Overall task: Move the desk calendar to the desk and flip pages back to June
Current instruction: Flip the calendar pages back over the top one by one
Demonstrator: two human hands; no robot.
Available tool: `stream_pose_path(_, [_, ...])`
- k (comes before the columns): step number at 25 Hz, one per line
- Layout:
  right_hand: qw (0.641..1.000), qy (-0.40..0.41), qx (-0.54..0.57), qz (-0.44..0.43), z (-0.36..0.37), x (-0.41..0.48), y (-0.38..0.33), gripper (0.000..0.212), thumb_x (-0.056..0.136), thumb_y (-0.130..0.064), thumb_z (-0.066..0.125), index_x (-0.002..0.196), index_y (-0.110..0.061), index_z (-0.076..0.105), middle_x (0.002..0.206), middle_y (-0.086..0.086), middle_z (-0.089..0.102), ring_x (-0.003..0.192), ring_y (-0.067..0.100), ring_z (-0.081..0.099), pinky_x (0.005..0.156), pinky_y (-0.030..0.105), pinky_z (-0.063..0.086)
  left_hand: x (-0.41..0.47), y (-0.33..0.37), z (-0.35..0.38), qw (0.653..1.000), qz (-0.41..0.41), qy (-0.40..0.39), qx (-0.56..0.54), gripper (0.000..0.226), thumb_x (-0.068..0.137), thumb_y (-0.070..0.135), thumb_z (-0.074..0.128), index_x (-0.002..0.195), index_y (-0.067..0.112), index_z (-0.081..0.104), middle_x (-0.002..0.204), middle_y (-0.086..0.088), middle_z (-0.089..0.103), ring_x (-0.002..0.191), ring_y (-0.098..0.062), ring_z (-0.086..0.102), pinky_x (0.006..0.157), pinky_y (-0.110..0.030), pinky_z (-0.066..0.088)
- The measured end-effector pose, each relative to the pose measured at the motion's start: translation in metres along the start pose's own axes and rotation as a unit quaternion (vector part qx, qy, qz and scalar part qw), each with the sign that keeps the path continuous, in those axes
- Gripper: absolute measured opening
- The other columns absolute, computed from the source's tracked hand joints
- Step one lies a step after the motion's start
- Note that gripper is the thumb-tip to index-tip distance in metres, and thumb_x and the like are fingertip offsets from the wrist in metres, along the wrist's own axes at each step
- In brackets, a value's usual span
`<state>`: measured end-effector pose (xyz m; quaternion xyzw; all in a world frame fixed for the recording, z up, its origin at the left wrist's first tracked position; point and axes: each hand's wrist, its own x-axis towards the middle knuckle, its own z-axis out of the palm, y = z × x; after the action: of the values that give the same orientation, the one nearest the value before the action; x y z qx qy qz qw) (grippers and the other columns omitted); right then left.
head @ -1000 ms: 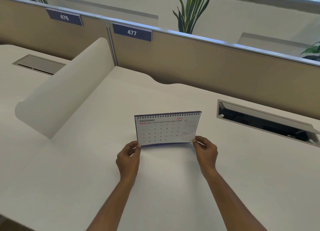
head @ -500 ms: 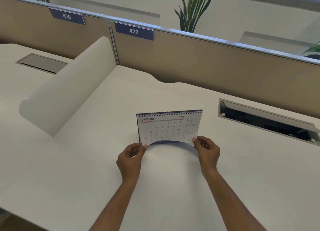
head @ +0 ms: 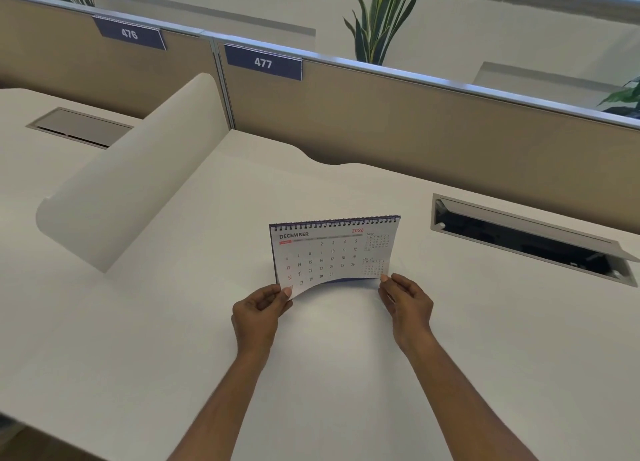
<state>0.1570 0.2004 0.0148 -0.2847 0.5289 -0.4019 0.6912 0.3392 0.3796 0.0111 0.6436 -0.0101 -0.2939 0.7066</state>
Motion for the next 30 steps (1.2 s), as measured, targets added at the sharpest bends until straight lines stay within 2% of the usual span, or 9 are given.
stream_pose_path(4, [0.999, -0.004, 0.023, 0.022, 0.003, 0.000, -0.001, 0.029, 0.082, 0.004, 0.080, 0.108, -0.001, 0.069, 0.106, 0.018, 0.073, 0.099, 0.030, 0.069, 0.100, 0.044, 0.056, -0.001, 0.003, -0.004, 0.999, 0.001, -0.029, -0.013, 0.018, 0.083, 0.002, 0.084, 0.099, 0.000, 0.078, 0.092, -0.011, 0.083, 0.085, -0.028, 0.081, 0.078, -0.032, 0.066])
stream_pose_path(9, [1.000, -0.016, 0.019, 0.017, 0.000, -0.005, -0.003, 0.029, 0.085, 0.002, 0.078, 0.112, 0.002, 0.069, 0.115, 0.021, 0.073, 0.099, 0.028, 0.070, 0.099, 0.043, 0.056, -0.001, 0.007, -0.011, 0.998, 0.005, -0.066, -0.024, 0.020, 0.089, 0.000, 0.077, 0.106, 0.011, 0.076, 0.098, -0.006, 0.084, 0.089, -0.017, 0.080, 0.072, -0.027, 0.064])
stream_pose_path(15, [0.999, -0.027, -0.031, -0.023, -0.004, -0.013, -0.008, 0.024, 0.086, -0.001, 0.078, 0.109, 0.000, 0.071, 0.107, 0.017, 0.077, 0.094, 0.023, 0.073, 0.081, 0.032, 0.061, -0.006, 0.014, -0.016, 0.997, 0.002, -0.075, -0.004, 0.025, 0.084, 0.003, 0.084, 0.107, 0.007, 0.075, 0.094, -0.013, 0.083, 0.089, -0.022, 0.081, 0.071, -0.025, 0.063])
stream_pose_path(19, [0.996, -0.034, -0.062, -0.058, -0.010, -0.019, -0.015, 0.019, 0.086, -0.005, 0.079, 0.104, -0.004, 0.072, 0.093, 0.011, 0.080, 0.094, 0.024, 0.075, 0.075, 0.029, 0.061, -0.012, 0.023, -0.017, 0.996, 0.006, -0.092, 0.012, 0.035, 0.081, 0.011, 0.088, 0.113, 0.017, 0.075, 0.092, -0.013, 0.083, 0.088, -0.021, 0.081, 0.069, -0.026, 0.063])
stream_pose_path(21, [0.994, -0.042, -0.070, -0.070, -0.013, -0.024, -0.020, 0.017, 0.087, -0.007, 0.078, 0.103, -0.005, 0.072, 0.094, 0.011, 0.080, 0.095, 0.025, 0.074, 0.077, 0.030, 0.061, -0.014, 0.026, -0.018, 0.995, 0.010, -0.100, 0.011, 0.039, 0.081, 0.018, 0.088, 0.118, 0.022, 0.075, 0.093, -0.012, 0.083, 0.090, -0.020, 0.080, 0.069, -0.028, 0.064])
stream_pose_path(23, [0.992, -0.062, -0.072, -0.080, -0.017, -0.031, -0.026, 0.014, 0.092, -0.015, 0.074, 0.101, -0.006, 0.074, 0.098, 0.012, 0.080, 0.094, 0.023, 0.074, 0.081, 0.034, 0.062, -0.016, 0.031, -0.020, 0.995, 0.010, -0.100, 0.009, 0.040, 0.086, 0.026, 0.082, 0.125, 0.028, 0.072, 0.094, -0.012, 0.083, 0.091, -0.022, 0.080, 0.069, -0.031, 0.064])
stream_pose_path(26, [0.991, -0.103, -0.062, -0.064, -0.019, -0.041, -0.041, 0.031, 0.100, -0.032, 0.063, 0.095, -0.005, 0.075, 0.105, 0.016, 0.079, 0.095, 0.025, 0.075, 0.086, 0.037, 0.060, -0.015, 0.038, -0.026, 0.992, 0.013, -0.126, 0.005, 0.037, 0.103, 0.024, 0.064, 0.138, 0.036, 0.061, 0.101, -0.010, 0.083, 0.089, -0.023, 0.079, 0.068, -0.033, 0.064])
stream_pose_path(28, [0.991, -0.118, -0.042, -0.042, -0.017, -0.044, -0.052, 0.033, 0.100, -0.032, 0.059, 0.093, -0.002, 0.072, 0.108, 0.018, 0.077, 0.099, 0.029, 0.074, 0.088, 0.041, 0.058, -0.012, 0.045, -0.029, 0.988, 0.001, -0.152, -0.012, 0.040, 0.106, 0.017, 0.057, 0.139, 0.040, 0.059, 0.105, -0.012, 0.082, 0.088, -0.026, 0.079, 0.069, -0.035, 0.063])
stream_pose_path(30, [0.992, -0.123, -0.010, -0.027, -0.012, -0.045, -0.061, 0.021, 0.099, -0.021, 0.059, 0.102, -0.002, 0.067, 0.109, 0.022, 0.074, 0.101, 0.035, 0.071, 0.085, 0.044, 0.056, -0.010, 0.051, -0.031, 0.985, -0.006, -0.172, -0.025, 0.046, 0.104, 0.012, 0.058, 0.139, 0.042, 0.060, 0.107, -0.015, 0.081, 0.088, -0.027, 0.077, 0.071, -0.036, 0.062])
